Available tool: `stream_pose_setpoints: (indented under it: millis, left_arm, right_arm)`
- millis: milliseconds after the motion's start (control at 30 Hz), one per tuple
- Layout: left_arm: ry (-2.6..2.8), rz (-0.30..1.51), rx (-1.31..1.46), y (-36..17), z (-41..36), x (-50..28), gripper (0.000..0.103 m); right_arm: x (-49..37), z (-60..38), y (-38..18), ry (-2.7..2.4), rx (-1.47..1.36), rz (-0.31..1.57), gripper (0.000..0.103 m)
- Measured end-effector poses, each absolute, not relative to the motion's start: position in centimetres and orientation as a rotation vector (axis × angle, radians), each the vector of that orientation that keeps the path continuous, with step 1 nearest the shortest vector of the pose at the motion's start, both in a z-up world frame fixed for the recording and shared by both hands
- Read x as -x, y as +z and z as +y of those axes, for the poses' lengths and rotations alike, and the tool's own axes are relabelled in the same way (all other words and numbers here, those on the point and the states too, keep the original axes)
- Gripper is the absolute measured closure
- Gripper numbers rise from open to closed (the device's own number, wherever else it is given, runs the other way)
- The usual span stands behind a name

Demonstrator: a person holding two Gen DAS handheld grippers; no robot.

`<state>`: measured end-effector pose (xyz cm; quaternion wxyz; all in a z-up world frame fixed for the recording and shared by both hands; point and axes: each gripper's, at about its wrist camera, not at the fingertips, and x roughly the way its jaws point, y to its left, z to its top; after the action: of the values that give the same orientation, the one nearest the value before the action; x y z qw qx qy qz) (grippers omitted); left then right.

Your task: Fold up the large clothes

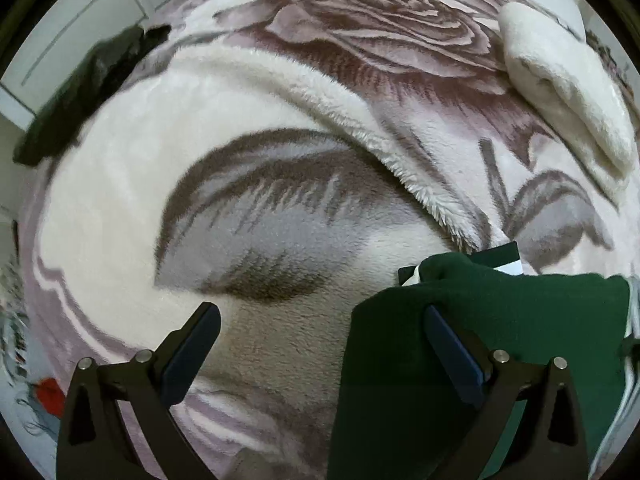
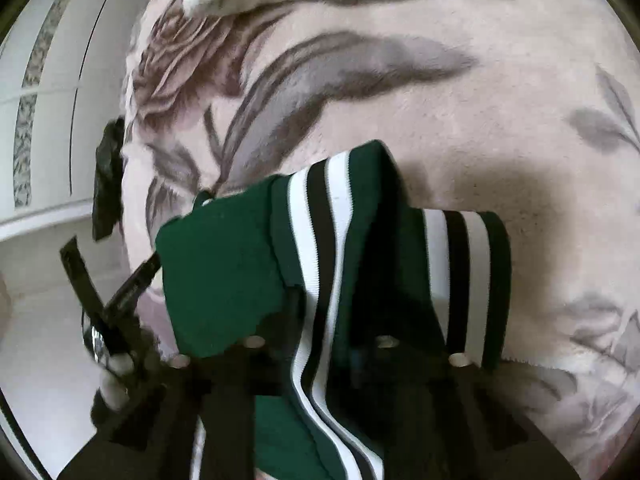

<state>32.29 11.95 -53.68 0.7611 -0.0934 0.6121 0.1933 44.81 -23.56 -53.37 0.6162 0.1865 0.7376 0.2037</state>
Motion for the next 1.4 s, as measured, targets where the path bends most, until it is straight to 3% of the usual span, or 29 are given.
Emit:
stream_pose_setpoints:
  millis: [133, 300, 400, 467, 500, 567, 700, 933, 967, 1000, 1100, 1200, 1267, 1400]
  left_arm:
    - [0.378, 1.29, 0.165, -52.7, 10.0, -33.2, 0.0]
    - [0.372, 1.3, 0.087, -54.2, 8.8, -34.7, 0.0]
    - [0.379, 1.299, 0.075, -53.3, 9.2, -34.5, 0.0]
    - [0.393, 1.289, 0.067, -52.0, 9.5, -33.4, 0.0]
    - [0.404, 1.282, 0.065, -51.4, 9.7, -32.9, 0.0]
    - [0.429, 1.257, 0.07, -49.8, 10.2, -31.2, 0.0]
    - [0.493, 1.238, 0.16, -47.3, 11.4, -26.0, 0.0]
    - [0.528, 1.377, 0.267, -49.5, 10.0, -16.6, 0.0]
    - [0.52, 1.406, 0.278, -50.3, 9.5, -15.9, 0.0]
    - [0.513, 1.433, 0.286, -51.2, 8.8, -15.2, 0.0]
    - [0.528, 1.416, 0.267, -51.7, 7.8, -14.4, 0.0]
    - [0.527, 1.408, 0.264, -51.4, 7.6, -14.4, 0.0]
    - [0.524, 1.406, 0.255, -51.4, 7.4, -14.4, 0.0]
    - [0.523, 1.428, 0.196, -51.9, 7.2, -14.9, 0.0]
  right_arm:
    - [-43.9, -26.3, -48.4, 0.385, -0.336, 1.528, 0.101]
    - [-44.5, -25.9, -55.5, 0.29, -0.313, 1.693, 0.101]
    - [-44.9, -26.1, -55.9, 0.329, -0.417, 1.732, 0.099]
    - [-44.6, -27.2, -54.6, 0.384, -0.486, 1.739, 0.087]
    - [-44.1, -28.0, -53.7, 0.399, -0.494, 1.752, 0.07]
    - [-42.5, -29.5, -52.4, 0.416, -0.505, 1.763, 0.046]
    - [-37.3, -31.2, -52.1, 0.458, -0.531, 1.844, 0.042]
    - [-30.2, -30.2, -56.4, 0.432, -0.535, 1.94, 0.042]
    - [-30.0, -30.1, -56.3, 0.425, -0.522, 1.92, 0.046]
    - [-29.7, -29.9, -56.0, 0.421, -0.498, 1.9, 0.064]
    - [-29.2, -30.2, -54.0, 0.37, -0.458, 1.861, 0.087]
    - [-29.0, -30.9, -51.1, 0.344, -0.415, 1.796, 0.092]
    - [-29.2, -31.6, -50.7, 0.287, -0.374, 1.759, 0.101]
    - [-29.3, -31.4, -55.6, 0.258, -0.403, 1.849, 0.1]
